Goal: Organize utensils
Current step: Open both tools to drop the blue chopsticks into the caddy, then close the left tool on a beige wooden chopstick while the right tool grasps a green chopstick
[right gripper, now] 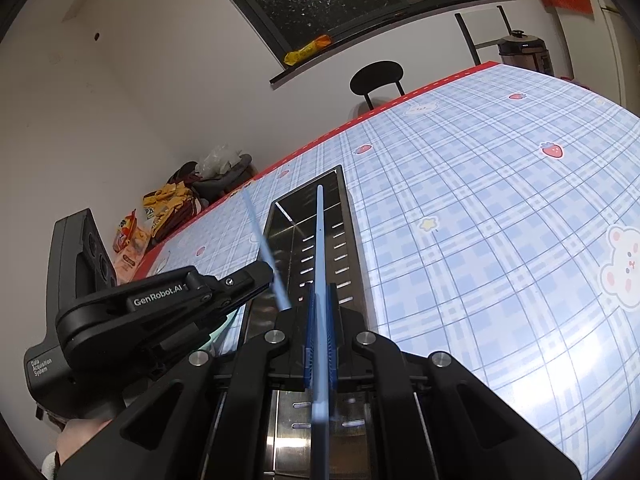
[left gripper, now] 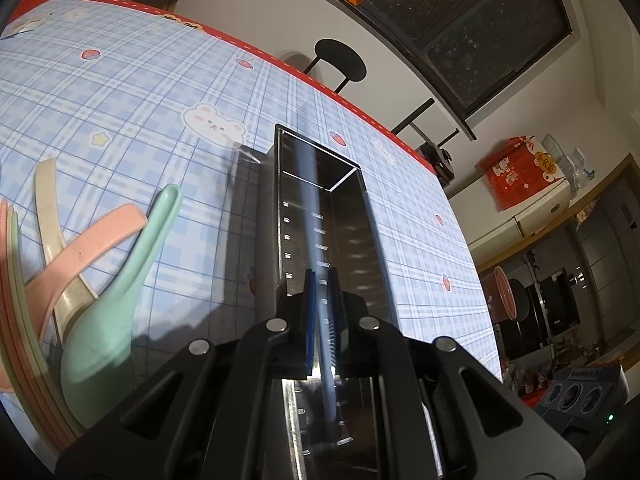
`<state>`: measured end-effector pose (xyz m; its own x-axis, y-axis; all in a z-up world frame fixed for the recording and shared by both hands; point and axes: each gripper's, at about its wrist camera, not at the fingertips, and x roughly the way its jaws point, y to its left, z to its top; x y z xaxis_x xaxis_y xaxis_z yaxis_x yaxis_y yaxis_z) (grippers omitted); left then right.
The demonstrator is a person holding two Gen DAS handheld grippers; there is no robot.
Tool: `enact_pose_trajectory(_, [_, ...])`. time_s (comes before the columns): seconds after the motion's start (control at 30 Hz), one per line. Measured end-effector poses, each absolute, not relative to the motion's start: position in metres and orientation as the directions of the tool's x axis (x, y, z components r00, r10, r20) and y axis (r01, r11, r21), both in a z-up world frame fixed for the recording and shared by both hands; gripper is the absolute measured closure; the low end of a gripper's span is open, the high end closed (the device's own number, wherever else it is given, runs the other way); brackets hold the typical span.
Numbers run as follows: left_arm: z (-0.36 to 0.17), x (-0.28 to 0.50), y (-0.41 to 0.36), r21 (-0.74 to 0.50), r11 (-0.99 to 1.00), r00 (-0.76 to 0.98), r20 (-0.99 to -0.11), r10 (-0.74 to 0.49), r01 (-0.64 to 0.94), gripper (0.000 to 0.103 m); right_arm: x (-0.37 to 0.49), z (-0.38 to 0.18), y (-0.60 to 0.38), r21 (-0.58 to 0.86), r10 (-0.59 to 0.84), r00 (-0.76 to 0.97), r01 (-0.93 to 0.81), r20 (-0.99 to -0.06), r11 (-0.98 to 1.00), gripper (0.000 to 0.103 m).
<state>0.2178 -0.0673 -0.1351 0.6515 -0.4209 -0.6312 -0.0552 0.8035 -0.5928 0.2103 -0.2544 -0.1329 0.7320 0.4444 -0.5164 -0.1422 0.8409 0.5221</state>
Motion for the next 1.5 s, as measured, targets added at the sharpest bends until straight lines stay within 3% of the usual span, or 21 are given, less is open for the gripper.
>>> enact_pose_trajectory(0.1, [-0.133,0.215,-0.068,-0.584,0.81,0.653,-0.631,-0.419,-0.046,0.086,0.209,-0.132,-0.256,0.537,0.456,0.734,-0.147,-0.504,0.831,0.09])
enact_pose_trajectory(0.2, [-0.123,0.212,-0.067,-0.572,0.82,0.669,-0.621,-0.408,-0.03,0.078,0.203,-0.125,-0.257,0.53,0.446,0.762,-0.16,-0.47,0.833,0.056])
enact_pose_trajectory(0.27, [-0.113,0.206,-0.062,-0.559,0.829,0.69,-0.606,-0.395,-0.017,0.07,0.198,-0.119,-0.257,0.522,0.438,0.785,-0.175,-0.437,0.835,0.043])
enact_pose_trajectory(0.33, [-0.104,0.201,-0.056,-0.547,0.837,0.709,-0.594,-0.38,-0.009,0.055,0.194,-0.113,-0.256,0.503,0.428,0.804,-0.19,-0.414,0.843,0.024])
enact_pose_trajectory(0.37, [-0.098,0.196,-0.051,-0.537,0.844,0.724,-0.584,-0.366,-0.006,0.05,0.192,-0.111,-0.255,0.492,0.42,0.811,-0.193,-0.408,0.849,0.02])
enact_pose_trajectory(0.43, [-0.088,0.189,-0.044,-0.513,0.858,0.745,-0.576,-0.337,-0.009,0.024,0.189,-0.107,-0.251,0.465,0.405,0.823,-0.199,-0.399,0.863,0.009])
enact_pose_trajectory(0.5, [-0.076,0.18,-0.033,-0.483,0.875,0.771,-0.569,-0.288,-0.03,0.009,0.186,-0.104,-0.247,0.434,0.391,0.833,-0.207,-0.392,0.876,0.006])
enact_pose_trajectory(0.63, [-0.064,0.164,-0.012,-0.435,0.898,0.786,-0.578,-0.22,-0.069,0.006,0.182,-0.1,-0.241,0.374,0.353,0.849,-0.203,-0.394,0.905,0.006])
enact_pose_trajectory(0.77, [-0.06,0.146,0.012,-0.384,0.918,0.788,-0.593,-0.165,-0.097,0.006,0.177,-0.098,-0.237,0.328,0.322,0.867,-0.199,-0.38,0.923,0.006])
enact_pose_trajectory(1.07, [-0.073,0.08,0.063,-0.139,0.982,0.786,-0.618,0.017,-0.13,0.006,0.15,-0.087,-0.205,0.2,0.373,0.879,-0.324,-0.298,0.925,0.006])
enact_pose_trajectory(1.2, [-0.086,0.056,0.084,-0.117,0.984,0.764,-0.644,0.029,-0.137,0.006,0.126,-0.078,-0.179,0.083,0.394,0.891,-0.385,-0.227,0.919,0.006])
enact_pose_trajectory(1.37, [-0.101,0.039,0.102,-0.065,0.989,0.75,-0.659,0.058,-0.134,0.006,0.108,-0.073,-0.139,-0.055,0.411,0.87,-0.44,-0.271,0.896,0.006])
enact_pose_trajectory(1.5, [-0.105,0.032,0.122,-0.076,0.986,0.763,-0.643,0.067,-0.151,0.006,0.11,-0.074,-0.115,-0.075,0.431,0.835,-0.482,-0.342,0.873,0.006])
